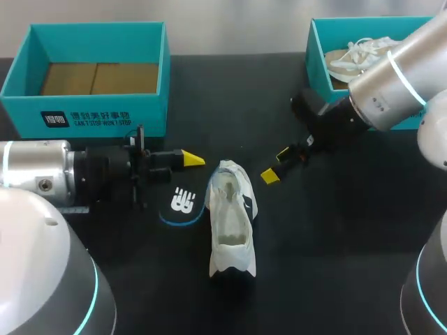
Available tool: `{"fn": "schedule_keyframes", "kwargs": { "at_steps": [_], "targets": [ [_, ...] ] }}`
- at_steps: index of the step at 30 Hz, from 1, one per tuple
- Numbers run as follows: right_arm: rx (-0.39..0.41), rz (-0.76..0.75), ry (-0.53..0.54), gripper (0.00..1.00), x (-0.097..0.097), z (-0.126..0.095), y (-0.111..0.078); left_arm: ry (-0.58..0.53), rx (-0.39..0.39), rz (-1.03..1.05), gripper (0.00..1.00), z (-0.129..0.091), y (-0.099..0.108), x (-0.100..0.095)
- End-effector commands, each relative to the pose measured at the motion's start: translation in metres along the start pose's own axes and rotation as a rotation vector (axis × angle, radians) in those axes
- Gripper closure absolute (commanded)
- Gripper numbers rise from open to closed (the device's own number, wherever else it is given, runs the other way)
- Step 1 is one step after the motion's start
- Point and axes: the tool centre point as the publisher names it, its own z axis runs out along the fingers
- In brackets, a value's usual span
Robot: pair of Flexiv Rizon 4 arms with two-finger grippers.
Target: Take the shoe out of the shoebox, open the shoe tongue, remove and reinsert the insole, then place the shoe into the shoebox
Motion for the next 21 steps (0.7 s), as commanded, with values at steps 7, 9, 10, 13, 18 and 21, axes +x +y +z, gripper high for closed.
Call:
{"fn": "schedule_keyframes", "kwargs": {
  "at_steps": [7,9,10,13,18,21],
  "targets": [
    [0.026,-0.310,-0.125,0.00,0.016,0.006,-0.015,-0.007,0.044,-0.093,1.00,0.000,-0.029,0.018],
    [0.028,-0.365,-0.152,0.00,0.020,0.008,-0.023,-0.009,0.067,-0.126,1.00,0.001,-0.037,0.024],
    [0.028,-0.379,-0.162,0.00,0.020,0.010,-0.027,-0.007,0.073,-0.135,1.00,0.001,-0.041,0.027],
    [0.065,-0.424,-0.185,0.00,0.025,0.016,-0.035,-0.004,0.097,-0.171,1.00,0.003,-0.052,0.039],
    [0.096,-0.462,-0.169,0.00,0.029,0.027,-0.046,-0.034,0.116,-0.252,1.00,-0.001,-0.060,0.057],
    [0.096,-0.462,-0.169,0.00,0.029,0.027,-0.046,-0.034,0.116,-0.252,1.00,-0.001,-0.060,0.057]
  ]
}}
